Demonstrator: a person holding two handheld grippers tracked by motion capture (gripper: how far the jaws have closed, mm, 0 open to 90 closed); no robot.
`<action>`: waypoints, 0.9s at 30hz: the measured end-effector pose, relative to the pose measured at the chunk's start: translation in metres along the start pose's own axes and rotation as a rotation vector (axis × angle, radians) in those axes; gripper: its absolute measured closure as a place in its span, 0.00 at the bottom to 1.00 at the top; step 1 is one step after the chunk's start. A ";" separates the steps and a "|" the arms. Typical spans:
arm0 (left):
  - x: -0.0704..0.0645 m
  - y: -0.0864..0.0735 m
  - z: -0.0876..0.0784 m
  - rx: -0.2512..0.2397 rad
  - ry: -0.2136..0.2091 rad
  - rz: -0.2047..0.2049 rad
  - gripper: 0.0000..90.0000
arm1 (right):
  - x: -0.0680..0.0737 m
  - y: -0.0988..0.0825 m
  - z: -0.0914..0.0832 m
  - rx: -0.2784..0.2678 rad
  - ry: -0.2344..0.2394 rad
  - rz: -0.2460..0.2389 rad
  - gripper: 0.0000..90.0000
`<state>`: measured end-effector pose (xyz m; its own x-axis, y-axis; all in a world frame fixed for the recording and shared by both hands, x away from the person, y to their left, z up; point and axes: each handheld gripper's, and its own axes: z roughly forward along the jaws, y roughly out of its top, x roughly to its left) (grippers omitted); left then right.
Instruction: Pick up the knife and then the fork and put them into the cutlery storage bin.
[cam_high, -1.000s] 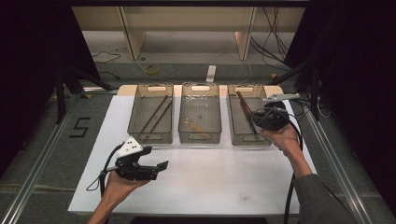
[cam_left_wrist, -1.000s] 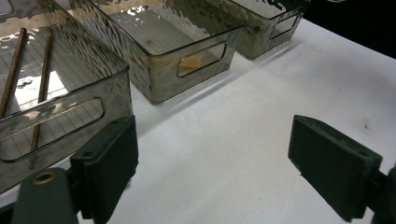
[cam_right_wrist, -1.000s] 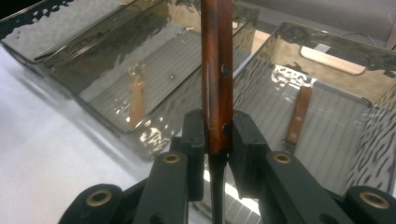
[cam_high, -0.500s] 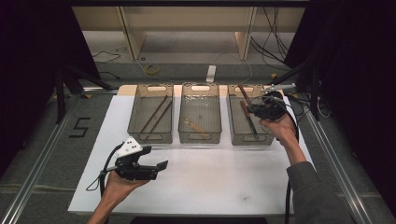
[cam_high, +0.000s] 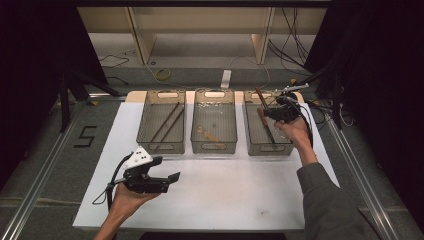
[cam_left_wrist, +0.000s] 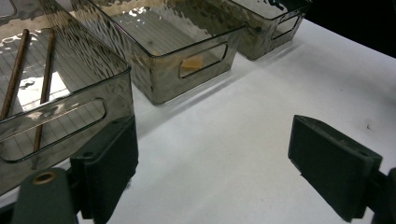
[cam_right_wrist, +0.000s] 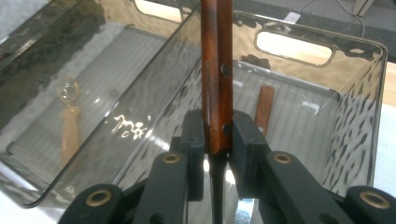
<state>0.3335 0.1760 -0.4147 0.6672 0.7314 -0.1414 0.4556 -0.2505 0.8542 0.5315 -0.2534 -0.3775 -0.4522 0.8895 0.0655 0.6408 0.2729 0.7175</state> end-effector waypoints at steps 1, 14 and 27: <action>0.000 0.000 0.000 -0.002 0.001 0.000 0.17 | 0.000 0.000 0.002 0.005 -0.001 0.008 0.86; -0.001 0.000 0.001 0.002 -0.004 0.000 0.17 | -0.005 -0.003 0.018 0.040 -0.022 0.036 0.86; -0.001 0.000 0.001 0.005 -0.005 0.002 0.17 | -0.003 -0.002 0.024 0.054 -0.029 0.091 0.55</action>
<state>0.3335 0.1751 -0.4153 0.6714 0.7274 -0.1420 0.4568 -0.2552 0.8522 0.5467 -0.2481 -0.3963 -0.3732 0.9215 0.1077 0.7113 0.2097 0.6709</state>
